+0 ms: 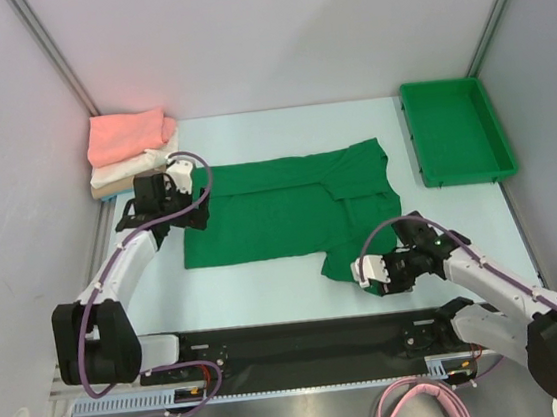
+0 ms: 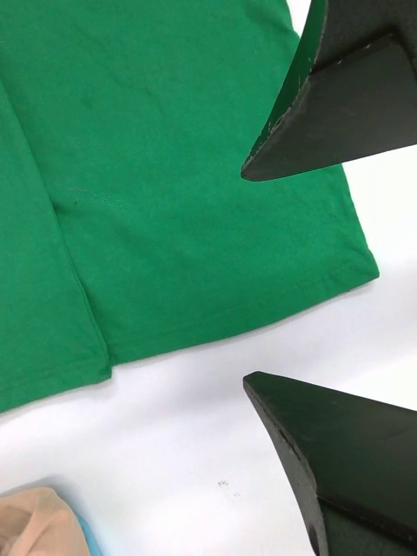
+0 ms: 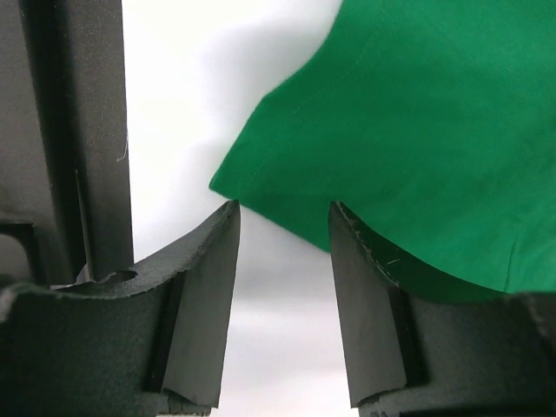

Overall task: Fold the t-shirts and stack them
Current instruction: Fold the tshirt

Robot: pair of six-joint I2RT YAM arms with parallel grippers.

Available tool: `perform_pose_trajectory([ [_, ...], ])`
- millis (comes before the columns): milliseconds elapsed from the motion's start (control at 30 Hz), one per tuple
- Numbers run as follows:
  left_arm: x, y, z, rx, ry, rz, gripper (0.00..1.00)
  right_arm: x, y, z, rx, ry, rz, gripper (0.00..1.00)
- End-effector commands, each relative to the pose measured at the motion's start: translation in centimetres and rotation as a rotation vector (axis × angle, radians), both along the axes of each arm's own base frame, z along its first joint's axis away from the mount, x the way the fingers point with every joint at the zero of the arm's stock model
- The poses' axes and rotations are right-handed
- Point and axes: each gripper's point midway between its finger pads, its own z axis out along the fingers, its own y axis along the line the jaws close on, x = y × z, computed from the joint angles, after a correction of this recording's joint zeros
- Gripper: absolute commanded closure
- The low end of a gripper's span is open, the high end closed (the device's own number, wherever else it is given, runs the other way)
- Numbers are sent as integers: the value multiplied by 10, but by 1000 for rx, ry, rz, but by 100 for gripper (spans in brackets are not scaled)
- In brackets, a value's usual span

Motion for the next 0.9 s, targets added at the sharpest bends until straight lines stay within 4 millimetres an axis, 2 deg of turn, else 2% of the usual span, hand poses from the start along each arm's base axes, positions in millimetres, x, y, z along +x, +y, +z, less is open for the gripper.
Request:
perform_pose_trajectory([
  [0,4,10,1,21,-3,27,3,6,4,-4,-18,-19,8,50],
  [133,7,17,-2,23,23,48,4,-2,3,-11,-57,11,30,51],
  [300,8,19,-2,20,25,56,5,-10,1,-8,-60,28,42,51],
  [467,8,21,-5,25,32,59,5,-11,0,-14,-73,52,41,51],
  [567,6,25,-11,32,58,68,5,-14,1,-19,-83,85,49,51],
  [700,-4,23,-24,22,127,47,7,-16,0,-24,-107,117,51,56],
  [767,-8,36,-29,29,150,66,7,-16,-1,-25,-115,127,50,58],
  [833,-18,40,-35,46,186,58,9,-15,-3,-23,-127,123,49,74],
  [867,-23,42,-38,67,201,45,10,-17,-5,-22,-139,131,49,88],
])
